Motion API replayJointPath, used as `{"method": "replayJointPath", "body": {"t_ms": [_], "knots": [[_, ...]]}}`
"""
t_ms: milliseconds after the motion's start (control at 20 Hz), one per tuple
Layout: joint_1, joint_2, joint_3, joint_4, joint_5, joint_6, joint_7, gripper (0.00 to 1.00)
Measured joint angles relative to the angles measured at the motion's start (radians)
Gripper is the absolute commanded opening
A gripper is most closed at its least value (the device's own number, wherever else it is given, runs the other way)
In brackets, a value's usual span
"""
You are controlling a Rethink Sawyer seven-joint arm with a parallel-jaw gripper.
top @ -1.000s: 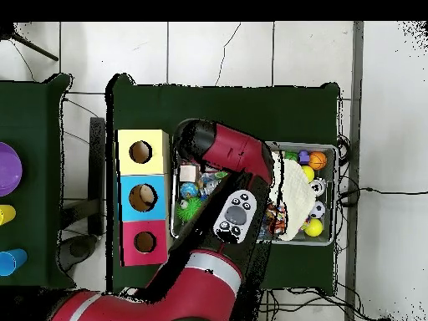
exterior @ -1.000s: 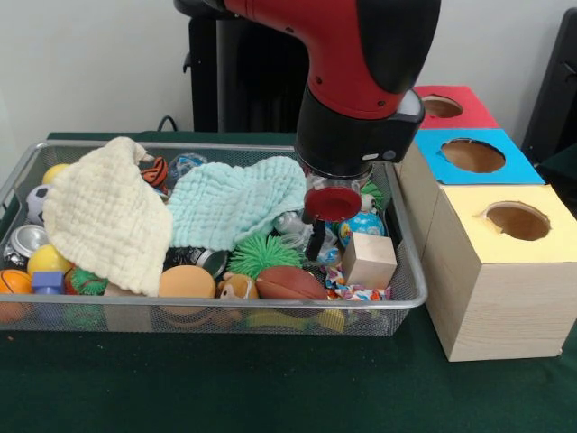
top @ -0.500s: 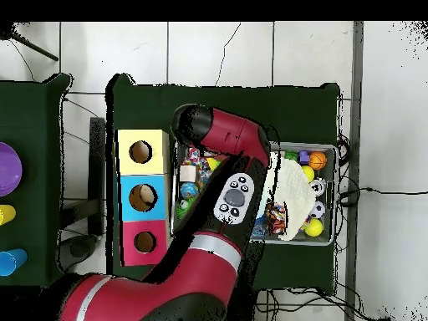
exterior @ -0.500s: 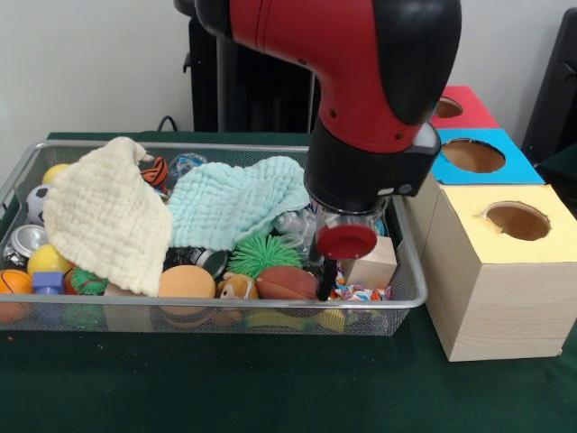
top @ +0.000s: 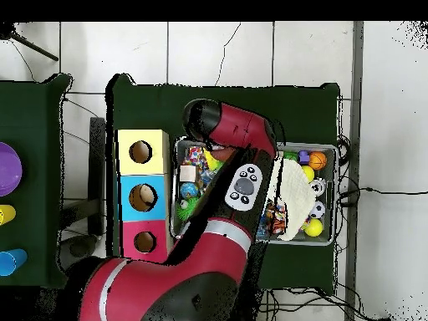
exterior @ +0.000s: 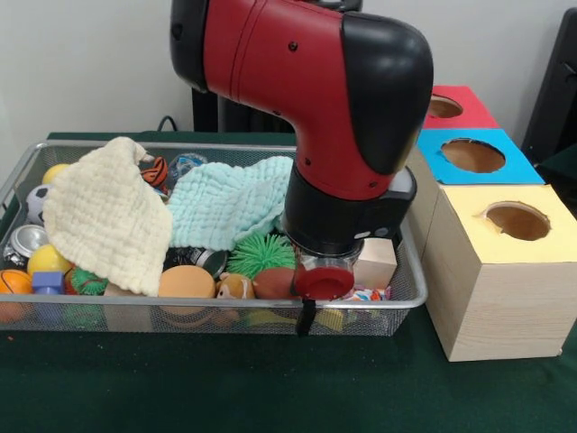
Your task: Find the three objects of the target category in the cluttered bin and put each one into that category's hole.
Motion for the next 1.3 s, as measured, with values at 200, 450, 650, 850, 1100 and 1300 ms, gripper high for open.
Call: {"method": "replayJointPath", "body": {"t_ms": [200, 450, 650, 850, 1100, 1300], "knots": [[-0.002, -0.006, 0.0, 0.008, 0.001, -0.001, 0.0, 1.0], [-0.001, -0.02, 0.003, 0.038, 0.001, -0.033, 0.0, 1.0], [0.008, -0.045, 0.003, 0.088, 0.002, -0.073, 0.0, 1.0], [0.027, -0.082, 0.003, 0.147, 0.003, -0.08, 0.0, 1.0], [0.047, -0.115, 0.003, 0.196, 0.003, -0.08, 0.0, 1.0], [0.057, -0.124, 0.003, 0.212, 0.003, -0.08, 0.0, 1.0]]}}
